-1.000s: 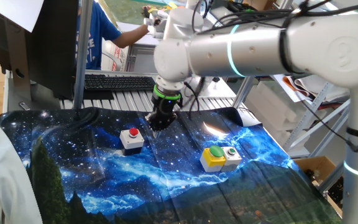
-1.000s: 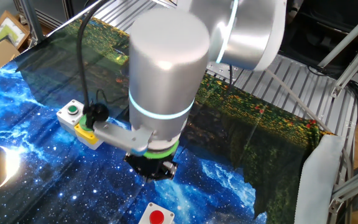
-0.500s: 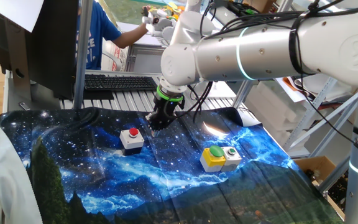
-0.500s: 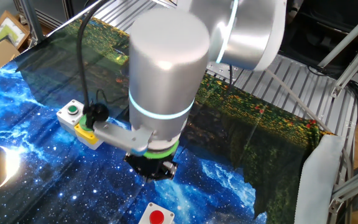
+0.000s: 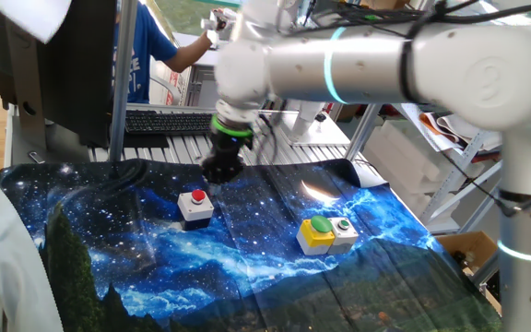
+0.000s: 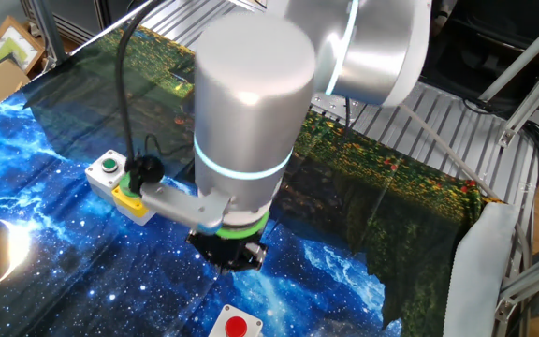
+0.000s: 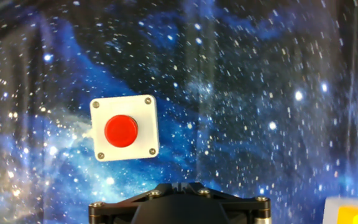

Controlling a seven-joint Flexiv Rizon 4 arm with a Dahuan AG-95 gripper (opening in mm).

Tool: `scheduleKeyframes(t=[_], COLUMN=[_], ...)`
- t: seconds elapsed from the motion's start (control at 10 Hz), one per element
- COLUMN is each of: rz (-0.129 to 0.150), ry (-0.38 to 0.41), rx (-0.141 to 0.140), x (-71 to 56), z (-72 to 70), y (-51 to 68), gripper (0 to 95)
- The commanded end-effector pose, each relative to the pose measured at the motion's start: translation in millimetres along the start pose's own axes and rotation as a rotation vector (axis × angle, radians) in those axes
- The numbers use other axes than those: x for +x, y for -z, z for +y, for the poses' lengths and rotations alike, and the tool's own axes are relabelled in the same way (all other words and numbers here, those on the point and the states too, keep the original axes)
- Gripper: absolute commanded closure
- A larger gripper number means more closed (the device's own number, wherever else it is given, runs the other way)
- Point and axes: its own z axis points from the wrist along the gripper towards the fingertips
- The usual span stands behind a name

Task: Press three buttons from left to right in sequence

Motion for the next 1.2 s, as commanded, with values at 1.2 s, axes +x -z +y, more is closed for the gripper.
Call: scheduleKeyframes(t=[1.2], rz=[0.022], ry=[-0.083], rx=[0.012], x=[-3.2], z=[22.1], y=[0.3], gripper=[95.0])
